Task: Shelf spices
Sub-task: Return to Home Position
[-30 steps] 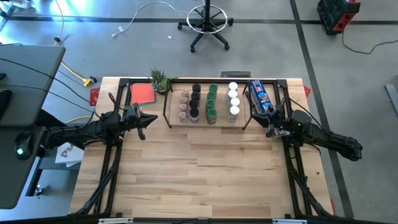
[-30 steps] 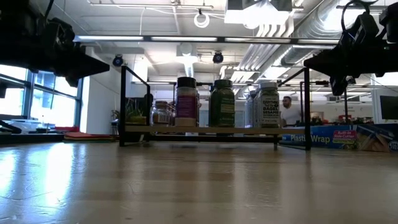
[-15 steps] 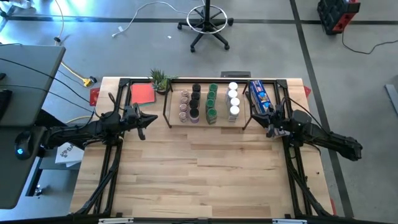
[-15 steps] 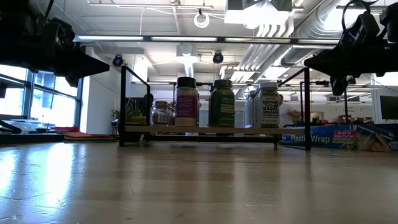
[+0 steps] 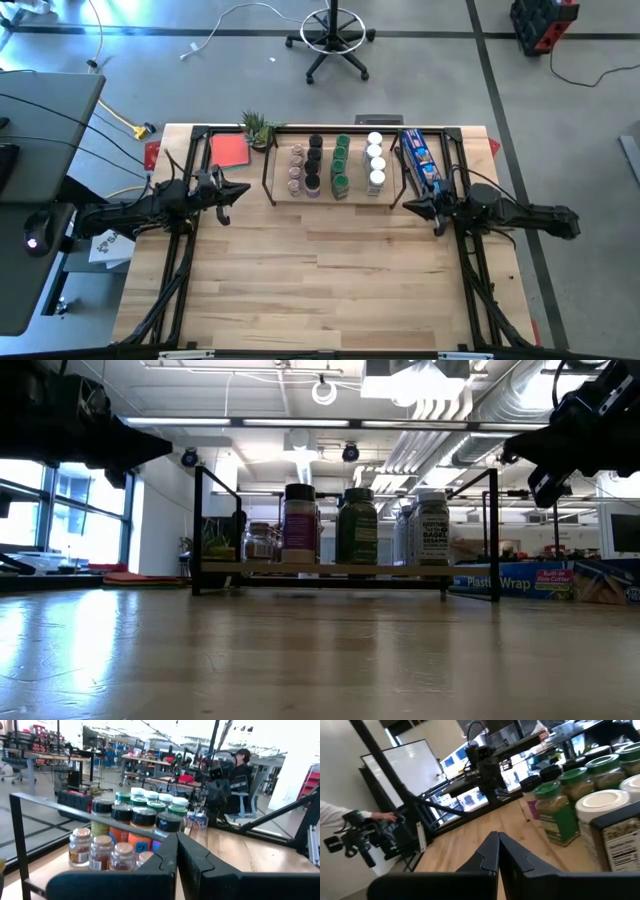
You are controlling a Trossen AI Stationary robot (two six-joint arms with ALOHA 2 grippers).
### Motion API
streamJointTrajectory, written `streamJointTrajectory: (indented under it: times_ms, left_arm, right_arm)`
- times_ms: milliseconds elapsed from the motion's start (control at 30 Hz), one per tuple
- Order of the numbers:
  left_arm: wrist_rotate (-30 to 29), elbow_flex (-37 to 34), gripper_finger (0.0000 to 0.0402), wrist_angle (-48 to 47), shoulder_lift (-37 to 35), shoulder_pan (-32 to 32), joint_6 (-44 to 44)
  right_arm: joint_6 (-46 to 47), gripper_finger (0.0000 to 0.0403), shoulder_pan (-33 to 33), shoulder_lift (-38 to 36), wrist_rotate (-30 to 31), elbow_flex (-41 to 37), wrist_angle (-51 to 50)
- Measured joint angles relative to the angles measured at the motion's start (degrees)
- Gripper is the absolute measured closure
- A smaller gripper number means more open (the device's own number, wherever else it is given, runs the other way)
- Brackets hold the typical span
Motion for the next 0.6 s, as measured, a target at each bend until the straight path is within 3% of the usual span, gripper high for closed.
streamJointTrajectory:
  times_ms: [533,600]
  left_arm:
    - [0.0,0.0,0.0401,-1.7,0.4,0.0,0.0]
    - [0.0,0.0,0.0401,-1.7,0.4,0.0,0.0]
  right_arm:
    - [0.0,0.0403,1.2,0.3,0.0,0.0,0.1]
    - [-3.4,0.0403,1.2,0.4,0.4,0.0,0.0]
